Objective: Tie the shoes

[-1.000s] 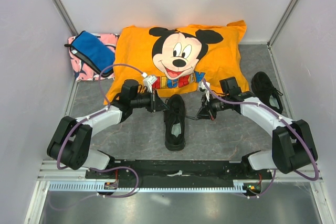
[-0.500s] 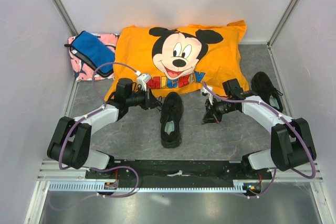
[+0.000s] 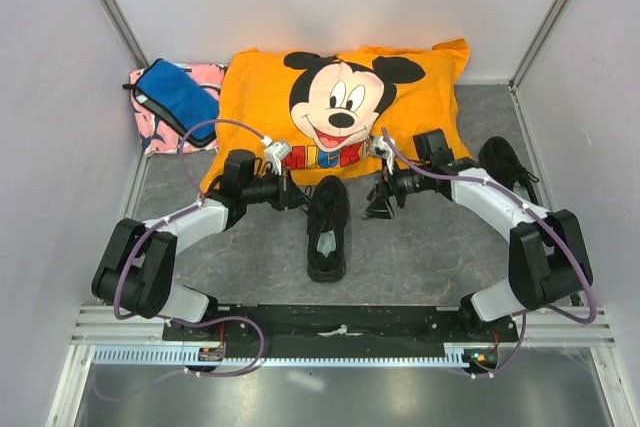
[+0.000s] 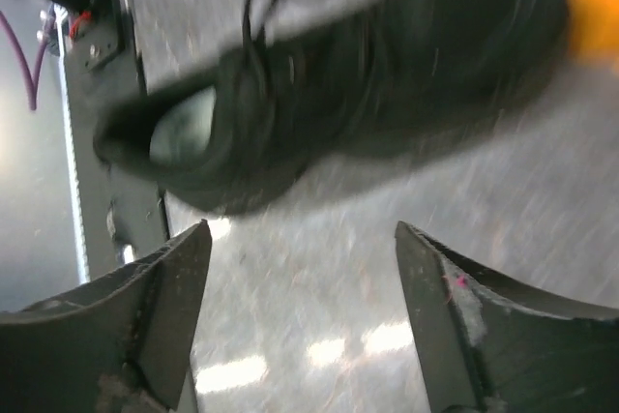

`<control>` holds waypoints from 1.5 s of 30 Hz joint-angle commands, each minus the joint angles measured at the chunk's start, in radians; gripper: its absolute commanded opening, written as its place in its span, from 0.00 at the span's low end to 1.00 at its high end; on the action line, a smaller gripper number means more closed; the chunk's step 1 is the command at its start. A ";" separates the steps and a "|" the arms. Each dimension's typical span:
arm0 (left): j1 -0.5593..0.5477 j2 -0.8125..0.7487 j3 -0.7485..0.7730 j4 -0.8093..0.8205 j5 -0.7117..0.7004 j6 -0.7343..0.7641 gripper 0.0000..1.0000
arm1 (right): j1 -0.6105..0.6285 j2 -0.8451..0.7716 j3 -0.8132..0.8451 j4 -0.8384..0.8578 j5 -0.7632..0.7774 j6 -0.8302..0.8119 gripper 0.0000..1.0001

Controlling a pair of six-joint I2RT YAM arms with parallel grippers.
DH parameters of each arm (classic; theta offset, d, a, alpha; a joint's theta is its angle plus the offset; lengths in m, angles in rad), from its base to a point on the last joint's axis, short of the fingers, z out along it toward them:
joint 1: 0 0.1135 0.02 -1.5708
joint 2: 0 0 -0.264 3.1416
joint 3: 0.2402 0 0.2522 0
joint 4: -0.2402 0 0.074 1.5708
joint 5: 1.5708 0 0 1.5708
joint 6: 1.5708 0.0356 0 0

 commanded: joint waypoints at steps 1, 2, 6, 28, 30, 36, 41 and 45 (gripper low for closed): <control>-0.011 0.004 -0.009 0.079 0.002 -0.038 0.02 | 0.055 0.042 0.047 0.266 -0.068 0.208 0.86; -0.014 0.001 -0.009 0.083 0.002 -0.049 0.02 | 0.069 0.039 0.031 0.315 -0.068 0.256 0.86; -0.028 -0.002 -0.007 0.093 0.006 -0.065 0.01 | 0.170 0.016 -0.038 0.495 -0.012 0.333 0.86; -0.048 -0.011 -0.012 0.114 0.005 -0.073 0.01 | 0.082 0.051 0.005 0.339 0.061 0.473 0.72; -0.049 -0.011 -0.009 0.114 0.005 -0.073 0.02 | 0.083 0.061 -0.006 0.349 0.029 0.537 0.72; -0.049 -0.011 -0.009 0.114 0.005 -0.075 0.02 | 0.089 0.080 -0.019 0.416 0.002 0.640 0.72; -0.049 -0.013 -0.009 0.114 0.002 -0.075 0.02 | 0.109 0.108 -0.018 0.371 0.004 0.617 0.70; -0.049 -0.016 -0.009 0.114 0.003 -0.075 0.02 | 0.122 0.122 -0.015 0.307 0.019 0.560 0.66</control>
